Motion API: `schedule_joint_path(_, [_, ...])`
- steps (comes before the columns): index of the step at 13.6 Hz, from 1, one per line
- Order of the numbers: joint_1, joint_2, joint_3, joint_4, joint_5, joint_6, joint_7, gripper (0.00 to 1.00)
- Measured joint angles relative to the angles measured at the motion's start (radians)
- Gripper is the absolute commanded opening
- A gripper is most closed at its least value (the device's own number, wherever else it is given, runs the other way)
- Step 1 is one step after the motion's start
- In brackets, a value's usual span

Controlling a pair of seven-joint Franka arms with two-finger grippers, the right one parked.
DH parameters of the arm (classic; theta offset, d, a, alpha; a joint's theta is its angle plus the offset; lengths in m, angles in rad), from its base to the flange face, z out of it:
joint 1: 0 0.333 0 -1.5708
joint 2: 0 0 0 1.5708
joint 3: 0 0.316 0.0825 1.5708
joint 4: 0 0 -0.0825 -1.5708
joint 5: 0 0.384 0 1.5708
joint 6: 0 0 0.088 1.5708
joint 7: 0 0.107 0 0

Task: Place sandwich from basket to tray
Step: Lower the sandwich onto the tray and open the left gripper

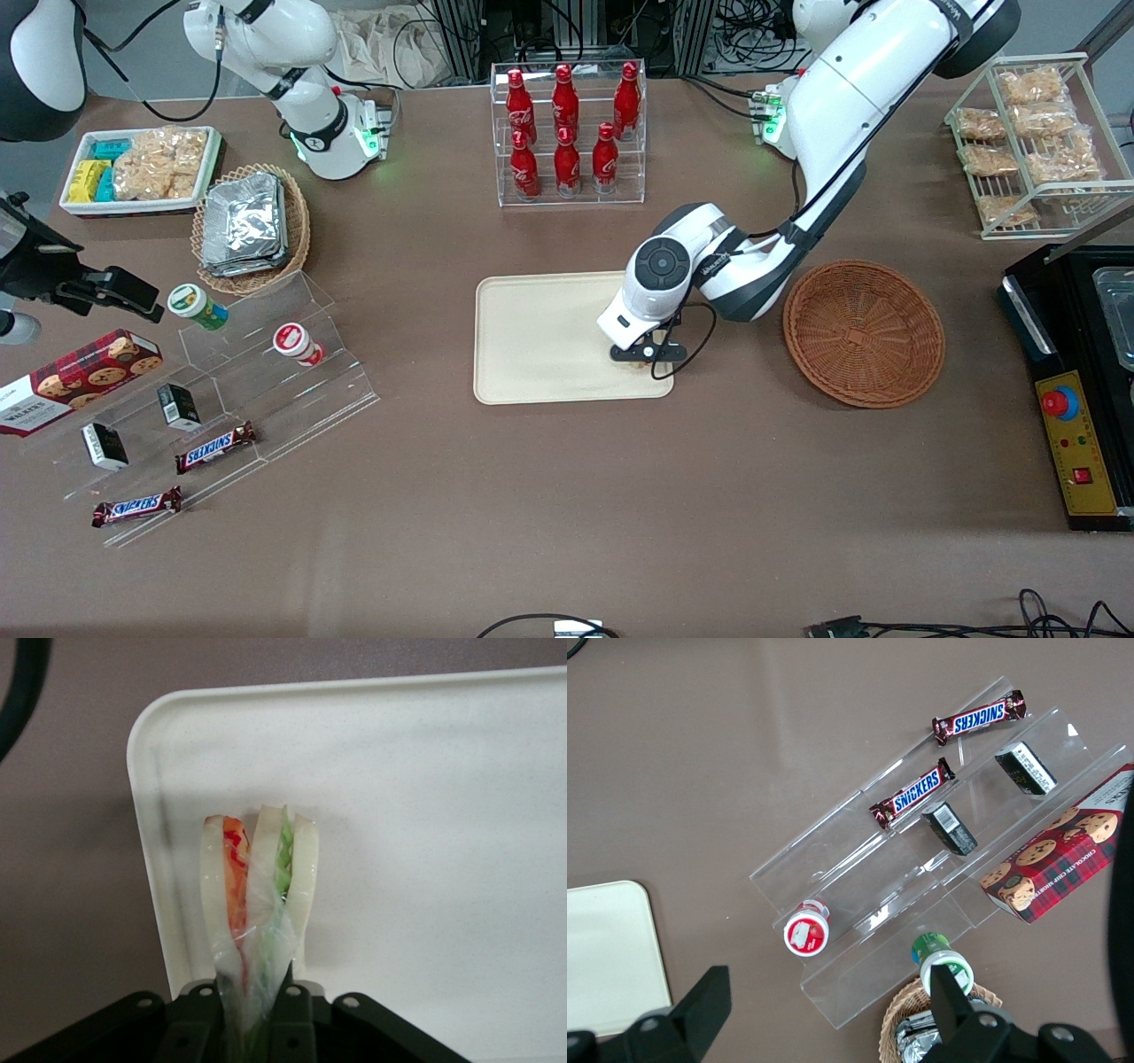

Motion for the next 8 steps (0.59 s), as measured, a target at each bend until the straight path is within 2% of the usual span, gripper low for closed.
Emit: schedule_joint_path(8, [0.002, -0.003, 0.006, 0.002, 0.0, 0.0, -0.044, 1.0])
